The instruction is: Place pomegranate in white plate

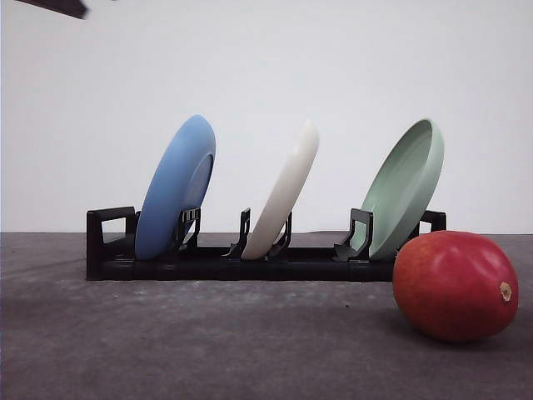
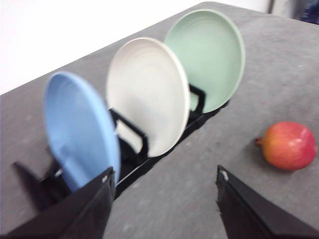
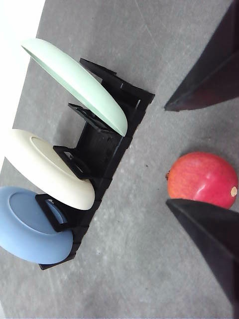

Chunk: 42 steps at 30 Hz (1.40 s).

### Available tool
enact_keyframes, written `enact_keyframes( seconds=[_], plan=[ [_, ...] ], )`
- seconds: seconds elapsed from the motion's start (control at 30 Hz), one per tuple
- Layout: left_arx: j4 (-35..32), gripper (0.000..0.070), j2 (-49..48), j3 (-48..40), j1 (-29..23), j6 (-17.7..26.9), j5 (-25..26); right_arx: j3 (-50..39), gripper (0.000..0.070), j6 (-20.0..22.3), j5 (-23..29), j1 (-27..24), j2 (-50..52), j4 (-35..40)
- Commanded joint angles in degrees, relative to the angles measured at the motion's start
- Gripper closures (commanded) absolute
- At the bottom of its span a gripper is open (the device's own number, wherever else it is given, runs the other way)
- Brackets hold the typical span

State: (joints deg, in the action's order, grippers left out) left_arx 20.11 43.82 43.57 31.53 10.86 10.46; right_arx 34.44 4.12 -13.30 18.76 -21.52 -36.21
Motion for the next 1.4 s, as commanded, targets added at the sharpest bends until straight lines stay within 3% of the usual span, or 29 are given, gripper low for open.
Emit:
enact_keyframes(
  seconds=[0.0,0.23,0.63,0.83,1.27,1.37],
  plan=[
    [-2.5,0.0313,2.4,1.1,1.6,-0.6,0.1,0.9,0.0344,0.4,0.0,0.2,-0.1,0.7],
    [-13.6,0.0317,13.3,1.1,6.2,-1.6,-1.2,0.9,0.0344,0.4,0.0,0.2,-0.1,0.7],
    [-34.2,0.0318,33.5,3.2,11.8,-6.0,-10.2,0.9,0.0344,0.4,0.2,0.2,-0.1,0.7],
    [-35.0,0.0318,43.7,9.2,12.7,-6.0,-14.6,0.9,0.0344,0.5,0.3,0.2,-0.1,0.7],
    [-34.7,0.0322,58.9,19.5,12.7,-5.8,-17.7,0.9,0.0344,0.5,0.3,0.2,-0.1,1.1],
    [-34.7,0.0416,59.1,19.7,12.7,-5.8,-18.0,0.9,0.0344,0.5,0.3,0.2,-0.1,1.7]
  ],
)
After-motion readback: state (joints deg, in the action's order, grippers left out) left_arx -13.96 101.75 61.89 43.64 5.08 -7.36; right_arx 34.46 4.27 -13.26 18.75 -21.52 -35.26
